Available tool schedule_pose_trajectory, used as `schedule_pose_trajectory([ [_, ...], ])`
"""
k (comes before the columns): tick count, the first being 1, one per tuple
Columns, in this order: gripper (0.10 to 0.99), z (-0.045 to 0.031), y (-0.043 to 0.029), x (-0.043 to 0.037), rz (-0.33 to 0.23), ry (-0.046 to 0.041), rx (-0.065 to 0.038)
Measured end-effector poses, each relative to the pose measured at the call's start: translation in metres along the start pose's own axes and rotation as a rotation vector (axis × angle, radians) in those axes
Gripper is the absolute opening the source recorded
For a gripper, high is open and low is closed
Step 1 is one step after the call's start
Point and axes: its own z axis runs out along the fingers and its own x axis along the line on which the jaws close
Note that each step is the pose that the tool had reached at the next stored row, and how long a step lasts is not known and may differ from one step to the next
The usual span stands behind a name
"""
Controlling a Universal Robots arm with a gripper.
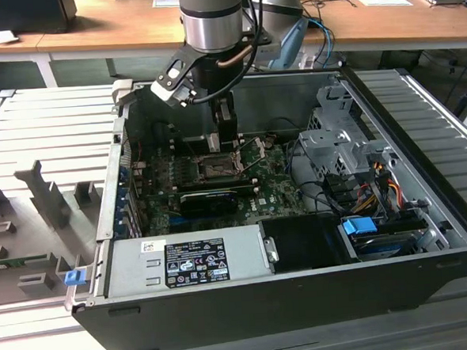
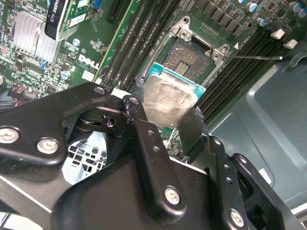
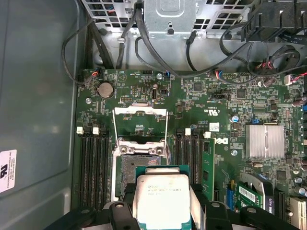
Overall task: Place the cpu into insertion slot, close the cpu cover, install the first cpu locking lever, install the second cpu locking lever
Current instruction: 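Place the cpu into insertion slot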
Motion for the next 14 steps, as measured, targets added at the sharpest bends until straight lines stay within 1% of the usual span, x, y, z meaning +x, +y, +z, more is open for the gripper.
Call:
schedule_pose_trajectory([
  [11,0.525,0.0022,-0.0002,0.0000,0.006,-0.0005,0.000],
  [12,0.525,0.0030,-0.0005,0.0003,0.024,-0.0019,-0.001],
  [14,0.525,0.0047,-0.0008,0.0015,0.028,-0.0024,-0.001],
])
